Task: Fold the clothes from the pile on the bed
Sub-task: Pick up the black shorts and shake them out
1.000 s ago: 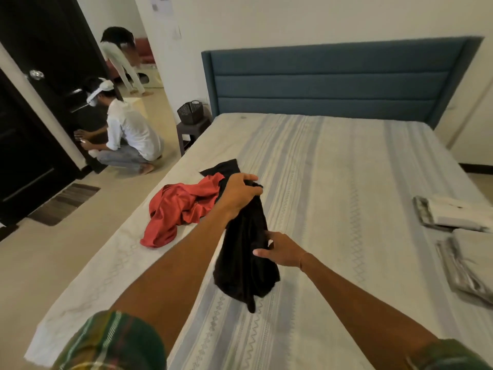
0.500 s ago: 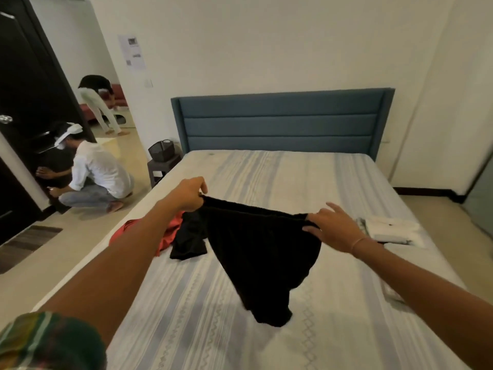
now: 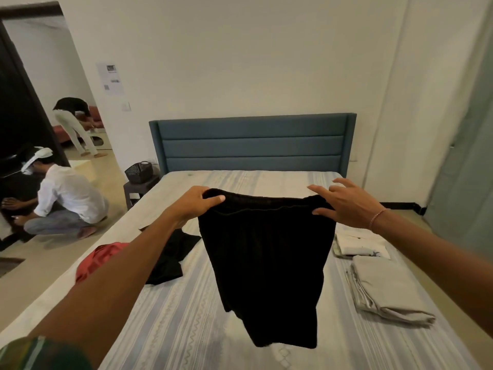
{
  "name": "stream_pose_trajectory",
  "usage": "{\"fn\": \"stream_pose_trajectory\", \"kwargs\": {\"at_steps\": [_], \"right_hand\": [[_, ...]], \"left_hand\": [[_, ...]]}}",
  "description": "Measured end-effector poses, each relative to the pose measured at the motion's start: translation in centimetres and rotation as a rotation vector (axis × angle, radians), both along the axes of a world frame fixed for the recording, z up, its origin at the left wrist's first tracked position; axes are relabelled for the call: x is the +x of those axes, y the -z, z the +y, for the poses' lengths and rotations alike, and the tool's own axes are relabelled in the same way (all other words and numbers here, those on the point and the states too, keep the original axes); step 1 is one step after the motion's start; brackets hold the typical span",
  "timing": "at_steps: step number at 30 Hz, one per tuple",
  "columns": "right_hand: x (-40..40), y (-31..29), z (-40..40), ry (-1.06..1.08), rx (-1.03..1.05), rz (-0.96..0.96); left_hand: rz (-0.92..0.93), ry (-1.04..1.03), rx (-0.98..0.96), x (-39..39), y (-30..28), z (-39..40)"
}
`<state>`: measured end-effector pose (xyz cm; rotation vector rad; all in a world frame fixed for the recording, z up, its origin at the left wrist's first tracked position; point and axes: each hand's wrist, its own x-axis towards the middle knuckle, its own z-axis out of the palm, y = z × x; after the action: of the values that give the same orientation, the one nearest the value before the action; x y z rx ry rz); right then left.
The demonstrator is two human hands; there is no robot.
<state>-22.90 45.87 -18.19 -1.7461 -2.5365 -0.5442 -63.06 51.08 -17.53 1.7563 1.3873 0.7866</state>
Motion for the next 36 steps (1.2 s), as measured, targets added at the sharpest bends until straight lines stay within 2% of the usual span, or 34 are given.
{"fn": "stream_pose_trajectory", "kwargs": {"at_steps": [4, 7, 12, 16, 19, 23, 28, 31, 34, 36], "right_hand": [[0.6, 0.3, -1.8, -0.037, 0.004, 0.014], [0.0, 1.1, -2.4, -0.090, -0.026, -0.048], [-0.1, 3.6, -1.4, -0.160, -0.032, -0.049], [-1.0, 2.9, -2.0, -0.143, -0.170, 0.135], [-2.2, 1.8, -2.9, -0.098, -0.214, 0.130], [-4.1, 1.1, -2.3, -0.128, 0.034, -0.008], [-4.6, -0.3, -1.2, -0.049, -0.121, 0.004], [-3.8, -1.1, -1.2, -0.037, -0.209, 0.154], [-3.9, -1.9, -1.2, -0.041, -0.278, 0.247], [-4.6, -2.2, -1.5, -0.028, -0.304, 0.268]], "left_hand": [[0.082, -0.153, 0.129, 0.9, 0.1, 0.7], [0.068, -0.260, 0.174, 2.1, -0.3, 1.3], [0.060, -0.306, 0.213, 3.2, -1.1, 2.2], [0.313, -0.321, 0.362, 2.8, -1.8, 3.2], [0.417, -0.299, 0.323, 2.1, -2.4, 3.9], [0.291, -0.254, 0.262, 2.4, -2.7, 4.8], [0.259, -0.027, 0.163, 2.2, -2.7, 5.8], [0.242, 0.082, 0.073, 1.9, -2.3, 6.3], [0.343, 0.168, 0.044, 2.5, -2.0, 6.0], [0.462, 0.138, 0.098, 3.2, -1.7, 5.9]]}}
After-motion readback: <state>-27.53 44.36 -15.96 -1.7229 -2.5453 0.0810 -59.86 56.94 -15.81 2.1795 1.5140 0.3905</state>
